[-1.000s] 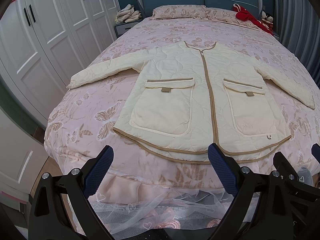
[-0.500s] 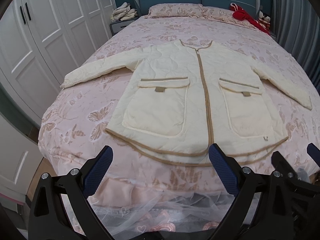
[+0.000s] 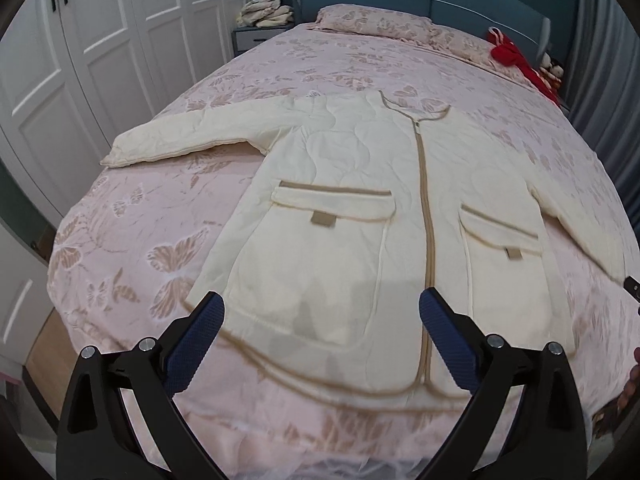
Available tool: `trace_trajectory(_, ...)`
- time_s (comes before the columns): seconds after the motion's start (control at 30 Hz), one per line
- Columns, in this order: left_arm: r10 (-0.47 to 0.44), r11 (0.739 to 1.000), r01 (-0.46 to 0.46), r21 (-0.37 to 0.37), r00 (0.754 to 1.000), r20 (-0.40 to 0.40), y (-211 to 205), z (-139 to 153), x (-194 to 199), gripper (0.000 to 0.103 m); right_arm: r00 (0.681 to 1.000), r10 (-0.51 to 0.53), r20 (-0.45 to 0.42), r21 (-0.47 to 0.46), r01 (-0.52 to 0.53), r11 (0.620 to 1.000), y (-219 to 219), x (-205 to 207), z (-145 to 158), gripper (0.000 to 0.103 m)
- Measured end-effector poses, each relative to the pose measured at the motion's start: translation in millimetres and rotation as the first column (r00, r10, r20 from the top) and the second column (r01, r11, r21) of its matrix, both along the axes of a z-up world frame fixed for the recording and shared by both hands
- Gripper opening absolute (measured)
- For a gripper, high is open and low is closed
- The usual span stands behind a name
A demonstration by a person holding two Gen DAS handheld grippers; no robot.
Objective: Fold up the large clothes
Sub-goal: 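Grasp the jacket's front hem with the right gripper and lift it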
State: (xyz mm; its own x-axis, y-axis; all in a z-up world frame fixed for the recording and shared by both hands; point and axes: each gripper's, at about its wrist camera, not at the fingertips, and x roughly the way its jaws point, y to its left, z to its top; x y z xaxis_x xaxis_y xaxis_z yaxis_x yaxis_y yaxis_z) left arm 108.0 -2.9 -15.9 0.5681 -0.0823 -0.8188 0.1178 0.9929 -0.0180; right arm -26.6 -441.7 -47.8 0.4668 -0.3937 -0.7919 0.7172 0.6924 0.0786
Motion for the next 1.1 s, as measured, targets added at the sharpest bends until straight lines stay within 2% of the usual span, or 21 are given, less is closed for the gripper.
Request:
trace_trajectory(0.13, 0.035, 0.999, -0.035, 0.010, 0.999, -0.007, -6, -8, 26, 0.096, 0.993, -0.112, 0.024, 0.066, 0.111, 0.992, -81, 7, -23, 0.098)
trace_trajectory(0.2, 0.053, 0.998, -0.053, 0.015, 0.999, -0.004, -7, -11, 37, 0.096, 0.982, -0.184, 0.048, 0.130, 0.176, 0.976, -123, 6, -39, 0.098)
trace_trajectory(0.3, 0.079, 0.997, -0.079, 0.017, 0.997, -0.019, -9, -19, 55, 0.096, 0.965, -0.257, 0.047, 0.163, 0.247, 0.955, -165, 8, -57, 0.098)
trace_trajectory(0.5, 0.119, 0.992, -0.117, 0.045, 0.991, -0.059, -10, -40, 82, 0.096, 0.930, -0.363, 0.059, 0.214, 0.343, 0.915, -213, 11, -83, 0.098)
trace_trajectory(0.6, 0.129, 0.990, -0.124, 0.063, 0.989, -0.078, -10, -50, 91, 0.096, 0.912, -0.407, 0.056, 0.246, 0.383, 0.890, -231, 15, -97, 0.086)
trace_trajectory(0.8, 0.135, 0.989, -0.128, 0.075, 0.986, -0.100, -10, -63, 102, 0.096, 0.898, -0.437, 0.043, 0.230, 0.417, 0.879, -242, 31, -108, 0.049)
trace_trajectory(0.83, 0.135, 0.989, -0.128, 0.074, 0.986, -0.101, -10, -64, 103, 0.096, 0.898, -0.438, 0.054, 0.229, 0.416, 0.880, -242, 33, -107, 0.030)
trace_trajectory(0.87, 0.135, 0.989, -0.128, 0.074, 0.986, -0.101, -9, -65, 105, 0.096, 0.898, -0.434, 0.066, 0.232, 0.409, 0.882, -242, 34, -105, 0.016)
trace_trajectory(0.93, 0.139, 0.989, -0.133, 0.073, 0.985, -0.100, -7, -65, 108, 0.096, 0.900, -0.422, 0.105, 0.220, 0.393, 0.893, -236, 42, -91, 0.013)
trace_trajectory(1.0, 0.144, 0.988, -0.139, 0.065, 0.985, -0.098, -5, -65, 111, 0.096, 0.915, -0.365, 0.171, 0.174, 0.337, 0.925, -222, 56, -66, 0.012)
trace_trajectory(1.1, 0.158, 0.987, -0.154, 0.050, 0.983, -0.090, 0, -64, 114, 0.096, 0.951, -0.164, 0.262, 0.054, 0.155, 0.986, -172, 99, -9, 0.012)
